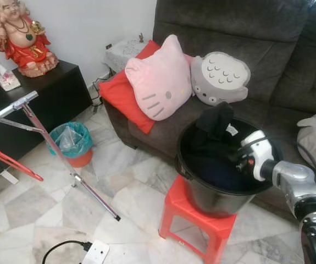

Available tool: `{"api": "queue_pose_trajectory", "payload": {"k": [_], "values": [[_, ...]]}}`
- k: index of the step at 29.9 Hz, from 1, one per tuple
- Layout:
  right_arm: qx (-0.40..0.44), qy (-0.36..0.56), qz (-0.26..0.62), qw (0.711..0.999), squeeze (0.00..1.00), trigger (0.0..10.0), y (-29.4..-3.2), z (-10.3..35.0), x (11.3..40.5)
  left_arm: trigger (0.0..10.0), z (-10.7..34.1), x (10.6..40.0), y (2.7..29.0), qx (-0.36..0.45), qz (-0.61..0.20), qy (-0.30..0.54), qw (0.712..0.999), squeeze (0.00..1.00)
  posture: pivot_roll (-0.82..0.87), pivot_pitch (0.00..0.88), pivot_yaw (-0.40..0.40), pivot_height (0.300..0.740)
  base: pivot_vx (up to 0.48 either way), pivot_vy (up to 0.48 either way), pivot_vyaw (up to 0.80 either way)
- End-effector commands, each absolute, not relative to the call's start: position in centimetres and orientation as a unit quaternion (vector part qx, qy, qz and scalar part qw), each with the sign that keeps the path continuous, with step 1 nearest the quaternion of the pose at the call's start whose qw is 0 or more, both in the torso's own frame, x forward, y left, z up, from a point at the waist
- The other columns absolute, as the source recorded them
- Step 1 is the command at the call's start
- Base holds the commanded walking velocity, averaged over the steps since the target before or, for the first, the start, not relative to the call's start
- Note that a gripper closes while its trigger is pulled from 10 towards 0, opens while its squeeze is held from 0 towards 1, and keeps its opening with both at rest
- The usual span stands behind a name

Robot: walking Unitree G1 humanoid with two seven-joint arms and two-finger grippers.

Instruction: Hang hanger

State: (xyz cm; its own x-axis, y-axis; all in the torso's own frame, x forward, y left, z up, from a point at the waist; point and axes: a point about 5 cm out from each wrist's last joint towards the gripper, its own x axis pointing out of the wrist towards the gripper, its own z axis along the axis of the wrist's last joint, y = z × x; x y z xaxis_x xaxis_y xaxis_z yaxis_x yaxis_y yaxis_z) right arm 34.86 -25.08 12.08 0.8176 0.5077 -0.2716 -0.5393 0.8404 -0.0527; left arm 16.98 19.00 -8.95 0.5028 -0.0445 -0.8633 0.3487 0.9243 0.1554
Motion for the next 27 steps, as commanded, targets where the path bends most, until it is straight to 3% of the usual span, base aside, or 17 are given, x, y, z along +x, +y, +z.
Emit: {"api": "queue_pose_trajectory", "payload": {"k": [1, 10, 11, 17, 22, 26, 27], "values": [[-0.061, 0.077, 0.282, 0.954, 0.0, 0.0, -24.5, 13.7, 35.6, 10.0, -9.3, 16.1, 19.8, 0.163, -0.106, 0.503, 0.842, 0.0, -0.11, 0.0, 0.103, 0.74, 0.0, 0.0, 0.0], [-0.081, 0.045, 0.3, 0.95, 0.0, 0.0, -23.7, 14.8, 35.8, 10.0, -9.1, 16.5, 19.5, 0.162, -0.112, 0.498, 0.844, 0.0, -0.12, 0.0, 0.106, 0.74, 0.0, 0.0, 0.0], [-0.087, 0.048, 0.294, 0.951, 0.0, 10.0, -23.7, 14.6, 35.7, 10.0, -9.1, 16.7, 19.4, 0.162, -0.113, 0.495, 0.846, 0.0, -0.12, 0.0, 0.104, 0.74, 0.0, 0.0, 0.0], [-0.067, 0.078, 0.247, 0.964, 0.0, 10.0, -23.8, 12.0, 34.8, 10.0, -9.0, 16.8, 19.3, 0.159, -0.114, 0.493, 0.848, 0.0, -0.11, 0.003, 0.101, 0.74, 0.0, 0.0, 0.0], [-0.062, -0.035, 0.123, 0.99, 0.0, 10.0, -24.0, 13.8, 34.9, 10.0, -9.0, 16.6, 19.4, 0.155, -0.103, 0.488, 0.853, 0.0, -0.12, 0.008, 0.099, 0.74, 0.0, 0.0, 0.0], [-0.054, -0.062, 0.098, 0.992, 0.0, 10.0, -23.9, 14.1, 34.7, 10.0, -9.0, 16.7, 19.5, 0.154, -0.1, 0.486, 0.854, 0.0, -0.12, 0.009, 0.098, 0.74, 0.0, 0.0, 0.0], [-0.057, -0.13, 0.026, 0.99, 0.0, 10.0, -23.7, 14.5, 33.3, 10.0, -8.9, 16.8, 19.5, 0.154, -0.097, 0.482, 0.857, 0.0, -0.11, 0.014, 0.093, 0.74, 0.0, 0.0, 0.0]]}}
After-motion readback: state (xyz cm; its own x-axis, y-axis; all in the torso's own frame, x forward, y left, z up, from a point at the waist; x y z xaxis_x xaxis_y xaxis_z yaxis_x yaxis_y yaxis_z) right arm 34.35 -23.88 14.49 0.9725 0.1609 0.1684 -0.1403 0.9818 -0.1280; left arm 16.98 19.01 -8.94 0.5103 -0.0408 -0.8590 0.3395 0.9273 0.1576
